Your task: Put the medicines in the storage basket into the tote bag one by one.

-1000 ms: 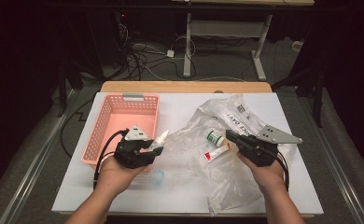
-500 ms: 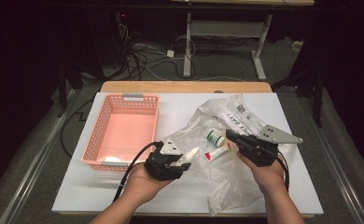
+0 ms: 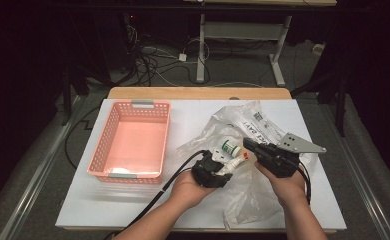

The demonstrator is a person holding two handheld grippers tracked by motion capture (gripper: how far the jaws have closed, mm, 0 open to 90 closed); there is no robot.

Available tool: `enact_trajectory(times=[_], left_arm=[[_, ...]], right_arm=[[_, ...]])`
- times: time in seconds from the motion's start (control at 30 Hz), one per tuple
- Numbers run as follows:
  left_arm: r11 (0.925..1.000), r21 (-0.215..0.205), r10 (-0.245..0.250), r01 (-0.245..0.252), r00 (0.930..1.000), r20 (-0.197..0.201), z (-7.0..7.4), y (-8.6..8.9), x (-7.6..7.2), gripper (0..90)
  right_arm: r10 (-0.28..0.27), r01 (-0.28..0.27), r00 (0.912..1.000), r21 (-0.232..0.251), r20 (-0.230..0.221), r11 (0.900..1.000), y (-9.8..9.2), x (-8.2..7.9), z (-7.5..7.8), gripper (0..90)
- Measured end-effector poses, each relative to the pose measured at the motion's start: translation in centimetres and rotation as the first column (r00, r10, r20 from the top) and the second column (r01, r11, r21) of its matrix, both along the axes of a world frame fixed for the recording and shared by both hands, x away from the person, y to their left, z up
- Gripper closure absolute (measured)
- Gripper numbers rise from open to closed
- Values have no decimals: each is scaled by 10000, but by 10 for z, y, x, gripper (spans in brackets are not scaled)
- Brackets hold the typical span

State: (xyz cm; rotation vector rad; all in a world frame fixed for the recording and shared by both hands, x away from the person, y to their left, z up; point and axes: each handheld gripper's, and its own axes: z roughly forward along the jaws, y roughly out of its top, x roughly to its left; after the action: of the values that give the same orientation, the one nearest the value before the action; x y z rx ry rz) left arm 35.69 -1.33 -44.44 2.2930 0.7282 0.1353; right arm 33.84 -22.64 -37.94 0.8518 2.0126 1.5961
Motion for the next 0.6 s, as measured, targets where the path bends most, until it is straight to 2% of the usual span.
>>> enact_trajectory(times=[0.27,0.3,0.33,0.5,0.6], left_arm=[[9994,-330,-113,108,9998,-160,-11,-30,18,581],[9989,-472,36,-45,9998,-178,-12,-35,18,581],[9993,-356,-100,97,9999,-69,-12,-38,20,581],[9988,-490,-21,19,10000,-40,-14,-49,26,573],[9989,-467,-1,6,10000,97,-12,-48,24,435]], right_arm=[[-89,88,9999,148,48,9999,-6,-1,3,900],[-121,120,9999,182,58,9998,-7,-1,3,900],[-130,129,9999,183,51,9997,-8,0,3,900],[-184,182,9998,237,86,9996,-10,0,4,900],[-196,196,9998,226,27,9996,-11,0,3,900]])
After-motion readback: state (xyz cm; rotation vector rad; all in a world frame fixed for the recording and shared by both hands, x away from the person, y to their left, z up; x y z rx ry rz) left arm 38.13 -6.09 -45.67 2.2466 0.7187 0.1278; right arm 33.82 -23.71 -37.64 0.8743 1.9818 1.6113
